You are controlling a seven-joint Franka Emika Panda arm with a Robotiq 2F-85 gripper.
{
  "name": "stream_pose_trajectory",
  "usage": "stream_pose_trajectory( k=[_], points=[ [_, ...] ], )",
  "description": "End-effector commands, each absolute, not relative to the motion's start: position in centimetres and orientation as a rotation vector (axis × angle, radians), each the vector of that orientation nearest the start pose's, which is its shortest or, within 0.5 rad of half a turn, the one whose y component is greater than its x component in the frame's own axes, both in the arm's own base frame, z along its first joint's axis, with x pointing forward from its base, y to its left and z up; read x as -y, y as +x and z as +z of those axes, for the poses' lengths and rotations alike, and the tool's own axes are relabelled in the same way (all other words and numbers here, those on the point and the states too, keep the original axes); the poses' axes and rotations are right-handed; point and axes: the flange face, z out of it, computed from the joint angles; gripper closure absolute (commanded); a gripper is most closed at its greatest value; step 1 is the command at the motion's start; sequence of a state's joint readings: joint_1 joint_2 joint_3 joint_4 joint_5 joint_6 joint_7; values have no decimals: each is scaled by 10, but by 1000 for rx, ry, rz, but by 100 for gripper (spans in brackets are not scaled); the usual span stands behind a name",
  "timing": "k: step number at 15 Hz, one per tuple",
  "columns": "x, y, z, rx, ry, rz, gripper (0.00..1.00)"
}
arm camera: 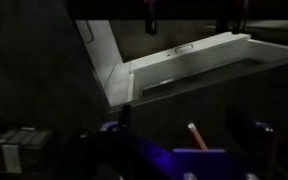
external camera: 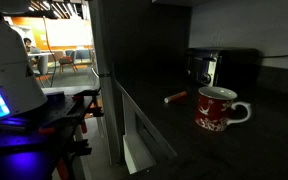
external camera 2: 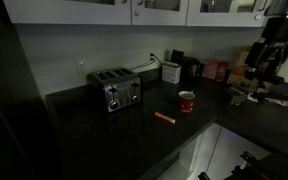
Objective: Put the marker into the mug.
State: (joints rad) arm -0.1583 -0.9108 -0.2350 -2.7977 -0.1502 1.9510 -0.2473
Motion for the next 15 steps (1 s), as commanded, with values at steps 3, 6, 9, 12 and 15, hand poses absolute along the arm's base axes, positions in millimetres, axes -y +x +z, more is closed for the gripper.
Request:
stream_pose_trajectory(
  k=[3, 6, 9, 12, 15],
  points=[
    [115, 266, 443, -15, -3112, -99, 0],
    [115, 266, 443, -15, -3112, -98, 0],
    [111, 285, 435, 143, -3076, -94, 0],
    [97, 323, 420, 404, -3051, -87, 0],
    [82, 374, 397, 592, -3039, -70, 0]
  ],
)
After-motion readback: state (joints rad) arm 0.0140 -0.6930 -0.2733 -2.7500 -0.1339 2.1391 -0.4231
